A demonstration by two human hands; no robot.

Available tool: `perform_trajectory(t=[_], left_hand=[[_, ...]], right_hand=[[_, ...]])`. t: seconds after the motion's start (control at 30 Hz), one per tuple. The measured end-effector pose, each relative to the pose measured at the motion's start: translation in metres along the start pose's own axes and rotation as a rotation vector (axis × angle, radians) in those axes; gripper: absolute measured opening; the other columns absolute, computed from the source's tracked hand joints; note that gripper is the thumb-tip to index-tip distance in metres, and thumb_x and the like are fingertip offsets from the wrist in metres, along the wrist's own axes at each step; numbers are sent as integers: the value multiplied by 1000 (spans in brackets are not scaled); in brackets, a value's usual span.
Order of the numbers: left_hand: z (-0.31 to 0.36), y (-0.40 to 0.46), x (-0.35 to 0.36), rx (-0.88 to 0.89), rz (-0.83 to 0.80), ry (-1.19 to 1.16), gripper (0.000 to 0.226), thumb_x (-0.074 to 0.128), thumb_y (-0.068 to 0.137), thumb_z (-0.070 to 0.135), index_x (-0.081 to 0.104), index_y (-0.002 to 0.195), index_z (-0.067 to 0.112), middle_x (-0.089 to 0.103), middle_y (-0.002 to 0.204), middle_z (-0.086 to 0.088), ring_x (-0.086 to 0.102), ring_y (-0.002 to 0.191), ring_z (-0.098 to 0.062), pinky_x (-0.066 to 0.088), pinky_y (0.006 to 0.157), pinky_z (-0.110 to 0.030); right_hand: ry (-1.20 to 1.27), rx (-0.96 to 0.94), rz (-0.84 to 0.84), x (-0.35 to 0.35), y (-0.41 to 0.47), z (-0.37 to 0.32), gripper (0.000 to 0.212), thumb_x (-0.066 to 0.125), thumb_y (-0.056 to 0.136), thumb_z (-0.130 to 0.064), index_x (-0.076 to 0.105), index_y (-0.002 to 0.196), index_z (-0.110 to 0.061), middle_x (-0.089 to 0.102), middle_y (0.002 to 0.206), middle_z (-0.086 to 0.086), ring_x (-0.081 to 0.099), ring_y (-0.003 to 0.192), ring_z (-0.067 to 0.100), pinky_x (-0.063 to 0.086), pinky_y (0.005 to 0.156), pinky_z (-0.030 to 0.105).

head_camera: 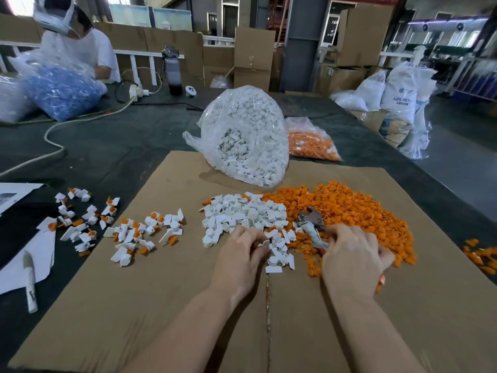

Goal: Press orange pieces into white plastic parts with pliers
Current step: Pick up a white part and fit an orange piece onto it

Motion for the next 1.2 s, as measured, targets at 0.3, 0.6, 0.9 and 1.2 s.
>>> perform_trajectory(t=[0.3, 0.6, 0.9, 1.2], left_hand=[[5, -1, 1, 25, -38, -45, 18, 50, 96, 24, 63, 108, 25, 45, 95, 8, 44, 82, 14, 28, 70, 5], [3, -4, -4, -37, -24, -143, 7, 61, 89, 24, 58, 83, 27, 58, 83, 15, 51, 81, 11, 35, 67, -1], [-2, -4, -9, -68, 45, -177, 10, 68, 83, 23, 61, 80, 28, 56, 85, 12, 54, 83, -8, 39, 71, -10], [-4, -5, -5, -120, -20, -220, 24, 57, 91, 19, 55, 86, 43, 55, 84, 12, 51, 78, 2, 36, 67, -3]], right_hand=[[-241, -61, -288, 14, 24, 18, 35, 55, 87, -3, 66, 96, -35, 47, 93, -6, 43, 100, 18, 23, 95, 42], [-275, -122, -280, 14, 22, 9, 15, 52, 91, -7, 55, 95, -21, 47, 94, -4, 46, 98, 19, 28, 92, 39], [497, -282, -227, 6, -13, -47, 15, 54, 93, -12, 64, 103, -8, 66, 95, 2, 56, 85, 11, 41, 72, 17], [746, -248, -184, 16, -34, -46, 15, 63, 86, -4, 70, 99, -8, 66, 89, -7, 60, 85, 4, 44, 77, 8]])
Point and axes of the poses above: each hand's wrist, its own y-axis towards the middle knuckle, its own x-axis out of the palm, z = x × y, the point moved 8 cm from there along y, towards the middle knuckle
